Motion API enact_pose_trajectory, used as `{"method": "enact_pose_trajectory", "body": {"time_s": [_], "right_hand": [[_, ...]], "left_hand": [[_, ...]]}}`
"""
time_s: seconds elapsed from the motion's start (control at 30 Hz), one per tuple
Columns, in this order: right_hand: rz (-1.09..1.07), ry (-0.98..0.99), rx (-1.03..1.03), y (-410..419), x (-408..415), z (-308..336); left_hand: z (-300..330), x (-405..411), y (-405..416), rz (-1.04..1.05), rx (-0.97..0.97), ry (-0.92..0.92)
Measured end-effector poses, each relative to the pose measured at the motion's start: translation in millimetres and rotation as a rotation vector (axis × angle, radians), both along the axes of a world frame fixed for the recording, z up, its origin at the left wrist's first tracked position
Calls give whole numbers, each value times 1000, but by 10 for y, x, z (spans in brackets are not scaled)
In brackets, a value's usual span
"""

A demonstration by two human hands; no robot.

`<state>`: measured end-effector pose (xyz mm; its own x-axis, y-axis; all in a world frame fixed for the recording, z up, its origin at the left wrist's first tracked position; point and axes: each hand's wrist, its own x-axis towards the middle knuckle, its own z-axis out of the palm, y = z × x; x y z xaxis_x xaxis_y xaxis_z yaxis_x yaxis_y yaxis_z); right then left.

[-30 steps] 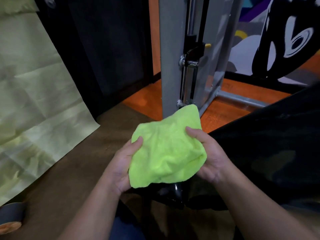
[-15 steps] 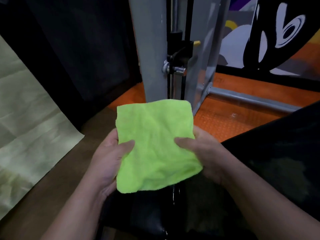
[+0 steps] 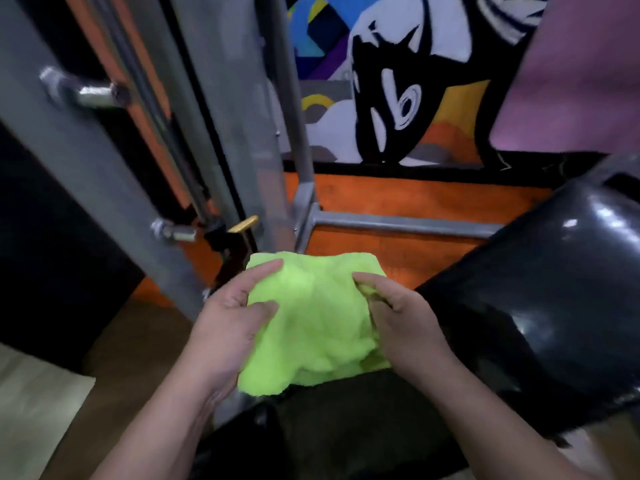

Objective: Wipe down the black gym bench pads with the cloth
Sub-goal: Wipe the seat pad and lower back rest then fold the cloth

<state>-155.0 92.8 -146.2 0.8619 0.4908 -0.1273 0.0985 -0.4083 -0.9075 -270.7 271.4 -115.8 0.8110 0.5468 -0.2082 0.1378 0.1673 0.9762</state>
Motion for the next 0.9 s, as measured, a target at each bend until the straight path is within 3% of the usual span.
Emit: {"method": "enact_pose_trajectory", "body": {"time_s": [0.17,0.43,0.77,0.9], "right_hand": [[-212,-86,26,-1095,456,851],[-549,-166,69,-2421,1049,1237],[-691,-385,-279,-3144,1684,1036],[-646,-448,-712,-3206,1845,927]], "left_hand": [[881,999,-695,-273,323,92],[1515,2529,-1994,-565,536,72],[1345,3899,-3079,-869,856,35],[1037,4189,-3236,-931,1110,23]]}}
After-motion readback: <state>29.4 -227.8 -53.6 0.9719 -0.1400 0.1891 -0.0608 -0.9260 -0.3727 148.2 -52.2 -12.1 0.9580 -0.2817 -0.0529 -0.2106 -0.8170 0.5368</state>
